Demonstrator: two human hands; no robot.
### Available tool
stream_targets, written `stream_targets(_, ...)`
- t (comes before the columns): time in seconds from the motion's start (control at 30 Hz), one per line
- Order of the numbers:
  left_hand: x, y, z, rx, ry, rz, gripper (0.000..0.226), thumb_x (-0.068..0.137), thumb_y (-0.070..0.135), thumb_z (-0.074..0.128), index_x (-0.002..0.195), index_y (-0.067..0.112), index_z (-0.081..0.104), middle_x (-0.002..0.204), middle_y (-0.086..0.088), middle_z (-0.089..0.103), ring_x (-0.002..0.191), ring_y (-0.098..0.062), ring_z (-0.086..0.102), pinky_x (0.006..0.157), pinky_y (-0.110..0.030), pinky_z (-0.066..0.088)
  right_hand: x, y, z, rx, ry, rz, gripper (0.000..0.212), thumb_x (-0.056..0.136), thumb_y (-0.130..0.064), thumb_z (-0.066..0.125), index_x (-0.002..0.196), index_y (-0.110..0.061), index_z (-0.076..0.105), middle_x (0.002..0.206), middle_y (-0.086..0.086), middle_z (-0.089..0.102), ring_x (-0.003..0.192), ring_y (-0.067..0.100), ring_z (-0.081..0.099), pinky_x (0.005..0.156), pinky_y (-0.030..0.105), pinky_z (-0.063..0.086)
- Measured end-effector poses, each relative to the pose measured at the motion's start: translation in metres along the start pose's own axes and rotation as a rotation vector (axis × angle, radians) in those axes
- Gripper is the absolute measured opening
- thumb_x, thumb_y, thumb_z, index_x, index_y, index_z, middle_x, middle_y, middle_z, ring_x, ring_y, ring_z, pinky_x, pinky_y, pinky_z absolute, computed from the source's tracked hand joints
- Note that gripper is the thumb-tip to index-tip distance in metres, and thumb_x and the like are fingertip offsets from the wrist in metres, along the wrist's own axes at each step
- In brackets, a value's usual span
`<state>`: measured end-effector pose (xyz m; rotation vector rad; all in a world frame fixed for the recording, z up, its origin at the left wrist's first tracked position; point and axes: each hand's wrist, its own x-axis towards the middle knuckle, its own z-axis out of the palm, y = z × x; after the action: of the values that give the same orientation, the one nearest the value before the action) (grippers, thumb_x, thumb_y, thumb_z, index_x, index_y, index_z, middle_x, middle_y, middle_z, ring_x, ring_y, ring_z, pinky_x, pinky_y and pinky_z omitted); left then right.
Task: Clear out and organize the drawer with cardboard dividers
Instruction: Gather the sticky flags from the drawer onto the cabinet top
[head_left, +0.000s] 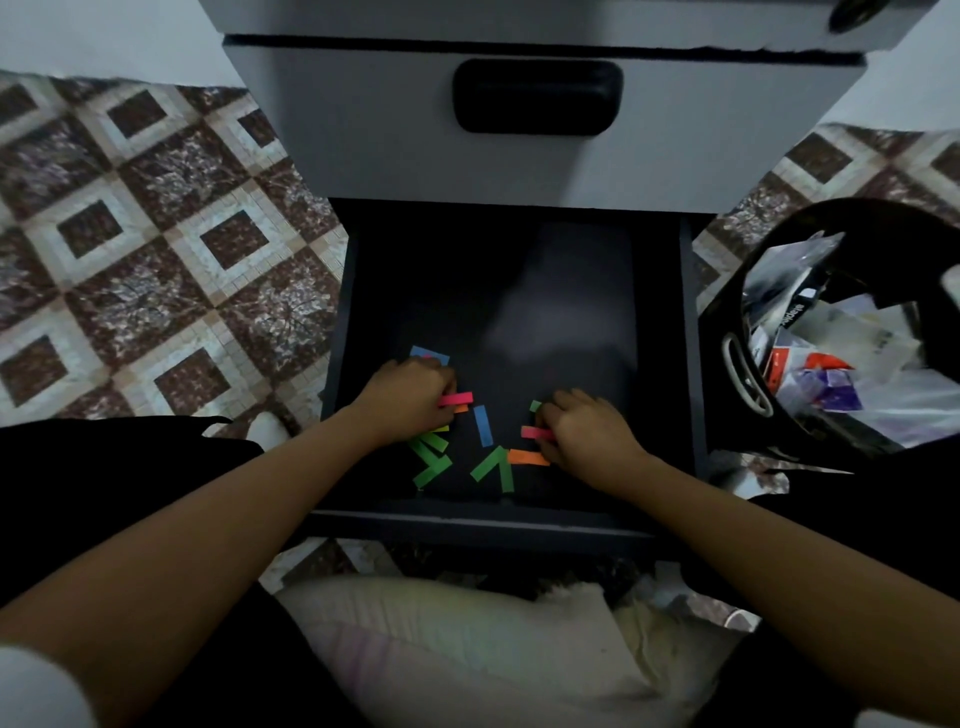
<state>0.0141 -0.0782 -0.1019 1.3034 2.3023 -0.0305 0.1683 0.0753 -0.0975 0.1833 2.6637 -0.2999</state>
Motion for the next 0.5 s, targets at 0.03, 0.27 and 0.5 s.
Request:
stream_targets(0.03, 0.0002, -0.0002, 0.0004, -0.01, 0.002, -0.003, 0.023, 0.09, 0.034, 0.053, 0.103, 0.015, 0.059, 0.105, -0.005, 0.057, 0.097, -0.02, 0.055, 0.08, -0.032, 0.039, 0.0001, -0.0007, 0.0, -0.012, 0.0, -0.001, 0.036, 0.094, -0.03, 0.046, 0.124, -0.01, 0.05, 0.126, 0.009, 0.048, 0.117, 0.023, 0.045, 0.094, 0.033, 0.037)
stream_targets(0.27, 0.0011, -0.0028, 0.0029, -0.068, 0.003, -0.018, 0.019, 0.088, 0.034, 0.057, 0.097, 0.017, 0.06, 0.1, -0.004, 0.061, 0.093, -0.02, 0.058, 0.079, -0.032, 0.044, 0.0003, -0.0009, 0.0037, -0.111, 0.005, -0.062, 0.044, 0.096, -0.03, 0.04, 0.132, -0.005, 0.043, 0.133, 0.015, 0.046, 0.122, 0.026, 0.043, 0.099, 0.034, 0.036)
stream_targets(0.5, 0.0011, -0.0043, -0.0025, -0.143, 0.0, -0.019, 0.02, 0.088, 0.032, 0.058, 0.098, 0.015, 0.062, 0.095, -0.003, 0.062, 0.085, -0.019, 0.058, 0.073, -0.03, 0.045, 0.0014, 0.0006, 0.0021, -0.063, 0.129, -0.085, 0.033, 0.096, -0.026, 0.041, 0.12, -0.006, 0.053, 0.121, 0.015, 0.056, 0.112, 0.028, 0.051, 0.092, 0.033, 0.037)
